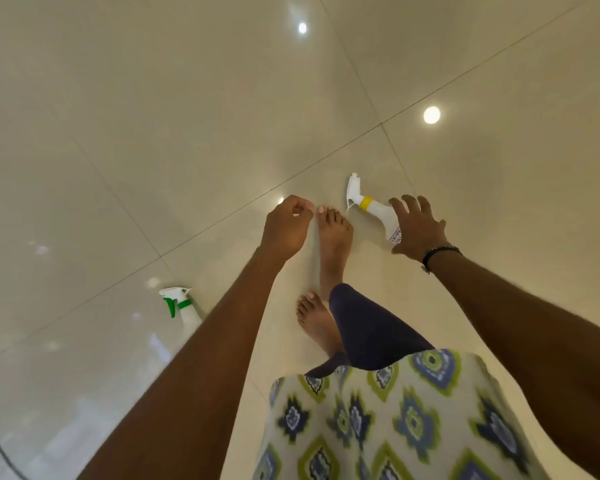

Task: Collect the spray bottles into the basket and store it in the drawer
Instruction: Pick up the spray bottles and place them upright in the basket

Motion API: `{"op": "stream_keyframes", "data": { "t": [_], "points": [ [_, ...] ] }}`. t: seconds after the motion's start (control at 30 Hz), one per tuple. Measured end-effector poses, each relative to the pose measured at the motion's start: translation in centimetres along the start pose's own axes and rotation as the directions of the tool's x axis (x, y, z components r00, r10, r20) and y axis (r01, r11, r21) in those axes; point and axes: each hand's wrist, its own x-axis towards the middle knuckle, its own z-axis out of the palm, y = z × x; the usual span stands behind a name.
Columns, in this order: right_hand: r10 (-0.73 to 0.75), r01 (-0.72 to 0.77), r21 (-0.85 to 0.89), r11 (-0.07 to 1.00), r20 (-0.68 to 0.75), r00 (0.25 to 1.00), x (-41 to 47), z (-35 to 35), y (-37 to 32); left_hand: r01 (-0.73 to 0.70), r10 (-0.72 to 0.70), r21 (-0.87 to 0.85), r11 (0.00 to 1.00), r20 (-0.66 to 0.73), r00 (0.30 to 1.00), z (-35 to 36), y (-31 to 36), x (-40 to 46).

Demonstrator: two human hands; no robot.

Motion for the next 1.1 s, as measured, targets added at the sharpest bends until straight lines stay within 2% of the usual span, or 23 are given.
{"op": "stream_keyframes", "data": {
  "t": [0.17,0.27,0.37,0.47,0.6,0.77,0.93,1.1],
  "points": [
    [-0.011,0.017,-0.236,0.972,0.025,1.0,2.5,3.3,-0.2,0.073,-0.073,0.006,0.997,0.016,0.997,0.2,-4.8,2.0],
    [-0.022,0.025,-0.264,0.964,0.012,1.0,3.2,4.6,-0.5,0.108,-0.107,-0.019,0.994,0.03,0.994,0.1,-6.7,2.0],
    [-0.013,0.015,-0.08,0.997,0.021,1.0,2.8,4.4,-1.2,0.137,-0.136,-0.037,0.99,0.032,0.99,-0.1,-7.4,1.0],
    [-0.026,0.034,0.15,0.988,-0.06,0.998,0.7,2.4,-2.7,0.156,-0.154,-0.055,0.986,0.04,0.987,-0.7,-6.4,-0.9],
    [-0.113,0.168,0.341,0.925,-0.175,0.978,-3.5,-2.8,-6.2,0.13,-0.127,-0.053,0.99,0.049,0.991,-2.4,-2.3,-4.2],
    [-0.233,0.344,0.495,0.798,-0.274,0.933,-8.9,-11.3,-12.1,0.049,-0.052,-0.155,0.987,-0.019,0.998,-6.1,5.6,-7.6],
    [-0.341,0.533,0.489,0.69,-0.43,0.836,-12.6,-20.2,-17.8,-0.093,0.043,-0.205,0.974,-0.234,0.971,-11.9,13.2,-9.5],
    [-0.47,0.655,0.428,0.623,-0.464,0.751,-14.3,-30.1,-22.3,-0.207,0.088,-0.305,0.93,-0.363,0.928,-19.7,19.7,-10.2]
  ]
}}
